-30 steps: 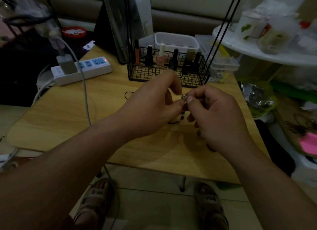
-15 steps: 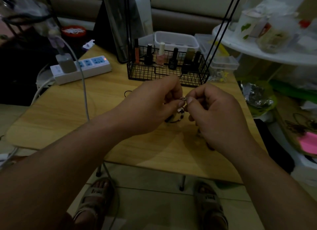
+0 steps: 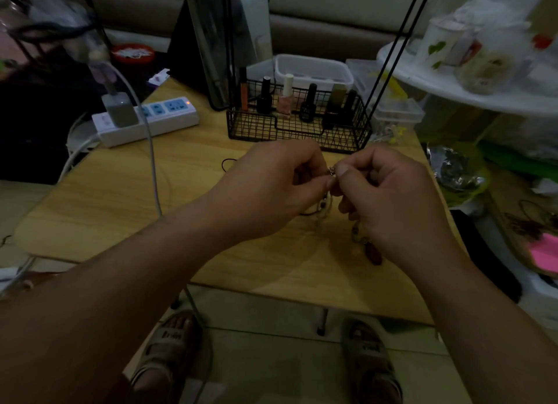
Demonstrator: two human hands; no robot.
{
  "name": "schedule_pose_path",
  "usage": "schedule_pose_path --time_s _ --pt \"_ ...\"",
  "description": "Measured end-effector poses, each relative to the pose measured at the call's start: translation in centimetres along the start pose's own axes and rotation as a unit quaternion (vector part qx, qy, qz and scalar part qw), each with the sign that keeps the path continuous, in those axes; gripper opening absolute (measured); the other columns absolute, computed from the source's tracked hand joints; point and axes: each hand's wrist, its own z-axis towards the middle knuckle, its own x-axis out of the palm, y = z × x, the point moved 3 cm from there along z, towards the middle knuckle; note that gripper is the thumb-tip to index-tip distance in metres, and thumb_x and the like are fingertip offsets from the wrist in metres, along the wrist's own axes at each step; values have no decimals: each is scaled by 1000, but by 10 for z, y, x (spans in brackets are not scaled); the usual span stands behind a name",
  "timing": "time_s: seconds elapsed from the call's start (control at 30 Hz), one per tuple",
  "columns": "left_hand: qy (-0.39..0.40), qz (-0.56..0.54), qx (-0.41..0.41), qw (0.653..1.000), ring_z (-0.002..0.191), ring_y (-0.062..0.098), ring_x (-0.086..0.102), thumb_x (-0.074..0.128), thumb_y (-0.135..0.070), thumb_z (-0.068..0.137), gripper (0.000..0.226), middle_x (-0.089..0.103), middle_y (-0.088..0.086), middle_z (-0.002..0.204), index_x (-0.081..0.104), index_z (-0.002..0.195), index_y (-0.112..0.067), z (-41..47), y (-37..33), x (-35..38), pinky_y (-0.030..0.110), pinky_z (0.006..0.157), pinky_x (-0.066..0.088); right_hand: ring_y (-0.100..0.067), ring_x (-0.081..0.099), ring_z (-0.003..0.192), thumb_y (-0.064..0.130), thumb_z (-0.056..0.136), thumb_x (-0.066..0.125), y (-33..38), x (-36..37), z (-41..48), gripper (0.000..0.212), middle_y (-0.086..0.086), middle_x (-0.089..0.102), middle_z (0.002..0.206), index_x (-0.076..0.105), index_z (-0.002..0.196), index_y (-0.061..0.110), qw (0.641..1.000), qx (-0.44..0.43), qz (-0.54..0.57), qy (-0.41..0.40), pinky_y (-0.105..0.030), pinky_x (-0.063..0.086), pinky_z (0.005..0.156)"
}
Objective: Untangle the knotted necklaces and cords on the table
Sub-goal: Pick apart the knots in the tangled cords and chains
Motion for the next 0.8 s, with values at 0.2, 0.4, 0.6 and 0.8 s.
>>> schedule_pose_path --time_s 0.2,0.4,0.6,0.8 --pt "-13 -24 -30 999 79 5 66 67 -29 100 7 70 -9 83 71 96 -25 1 2 -1 30 68 54 -10 69 69 26 98 66 -1 1 -2 10 4 73 79 68 89 29 1000 -16 -20 0 -33 57 59" --pt "-23 -77 -75 994 72 6 68 70 -28 98 7 72 -6 79 72 93 -24 3 3 3 26 62 58 -4 68 70 25 98 68 0 4 -5 8 10 70 78 68 90 29 998 -46 -39 -20 -19 50 54" --pt "-4 -145 -118 982 74 17 73 68 -25 98 10 75 1 81 73 92 -19 4 0 4 42 67 64 -4 69 73 21 98 68 1 6 -6 7 11 69 78 68 92 26 997 -62 -33 -33 -14 49 57" --pt "-32 -150 -115 981 77 26 71 64 -23 100 9 73 4 83 69 92 -20 1 -2 5 54 69 60 -8 65 64 29 99 65 -1 6 -4 9 7 71 76 69 91 30 1000 -14 -12 -15 -21 50 48"
